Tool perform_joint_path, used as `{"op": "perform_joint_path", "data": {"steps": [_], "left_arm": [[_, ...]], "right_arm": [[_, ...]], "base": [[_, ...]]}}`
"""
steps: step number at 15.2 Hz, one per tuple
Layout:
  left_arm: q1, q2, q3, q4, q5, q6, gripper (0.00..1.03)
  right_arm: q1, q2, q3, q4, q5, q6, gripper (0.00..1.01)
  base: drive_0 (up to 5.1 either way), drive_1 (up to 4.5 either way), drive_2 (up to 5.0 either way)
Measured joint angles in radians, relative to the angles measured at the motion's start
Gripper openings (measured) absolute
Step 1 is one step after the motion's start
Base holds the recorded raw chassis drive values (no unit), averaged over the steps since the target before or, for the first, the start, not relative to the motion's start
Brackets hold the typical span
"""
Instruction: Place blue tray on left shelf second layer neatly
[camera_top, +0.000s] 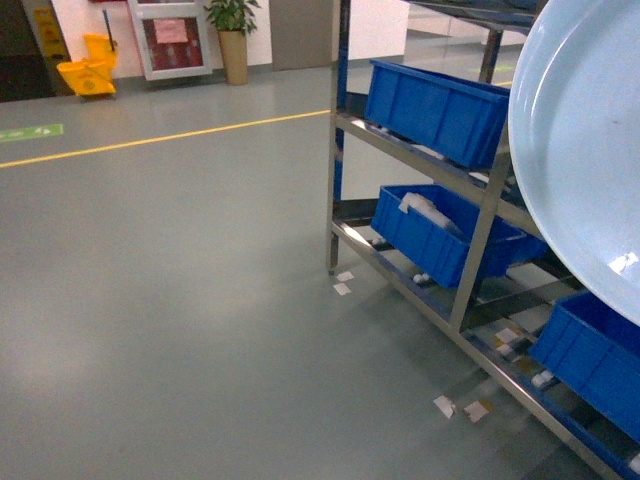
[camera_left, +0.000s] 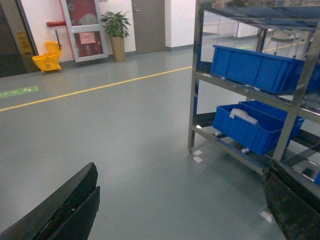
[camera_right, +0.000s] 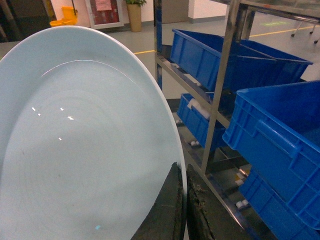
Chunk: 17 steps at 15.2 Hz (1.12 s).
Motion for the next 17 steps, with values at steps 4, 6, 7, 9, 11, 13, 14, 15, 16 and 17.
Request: {"op": "perform_joint_path", "data": {"steps": [4, 6, 7, 9, 11, 13, 14, 15, 16, 17], "left_arm": [[0.000, 0.000, 0.000, 0.000, 0.000, 0.000, 0.98], [0.000, 0.000, 0.000, 0.000, 0.000, 0.000, 0.98], [0.000, 0.000, 0.000, 0.001, 0.000, 0.000, 0.98], [0.000, 0.000, 0.000, 0.000, 0.000, 0.000, 0.98], [0.000, 0.000, 0.000, 0.006, 0.000, 0.000, 0.98], [0.000, 0.000, 0.000, 0.003, -0.001, 0.000, 0.98], [0.000, 0.000, 0.000, -0.001, -0.002, 0.000, 0.98], [0.000, 0.000, 0.000, 0.003, -0.001, 0.000, 0.98], [0.000, 0.000, 0.000, -0.001, -0.003, 0.000, 0.98], [0.000, 0.000, 0.000, 0.004, -0.001, 0.000, 0.98]], "right_arm": [[0.000, 0.000, 0.000, 0.000, 0.000, 0.000, 0.02], [0.000, 0.000, 0.000, 0.000, -0.001, 0.000, 0.02], [-0.001, 0.000, 0.000, 0.000, 0.000, 0.000, 0.02], [0.000, 0.000, 0.000, 0.000, -0.001, 0.000, 0.02], [0.000, -0.006, 0.000, 0.001, -0.001, 0.000, 0.02], [0.000, -0.005, 0.000, 0.000, -0.001, 0.000, 0.02], [0.000, -0.002, 0.000, -0.001, -0.001, 0.000, 0.02], [0.000, -0.002, 0.000, 0.000, -0.002, 0.000, 0.02], [0.000, 0.001, 0.000, -0.001, -0.001, 0.000, 0.02], [0.000, 0.000, 0.000, 0.000, -0.002, 0.000, 0.02]], "base": [[-1.5, -1.54, -1.5], [-1.7, -1.73, -1.7], [-1.6, -1.64, -1.6], [-1.5, -0.17, -2.8], [-1.7, 2.63, -6.0], [-1.7, 2.67, -6.0], [-1.5, 2.78, -5.9], [-1.6, 2.70, -6.0], [-1.7, 2.66, -6.0], [-1.7, -1.72, -1.7]]}}
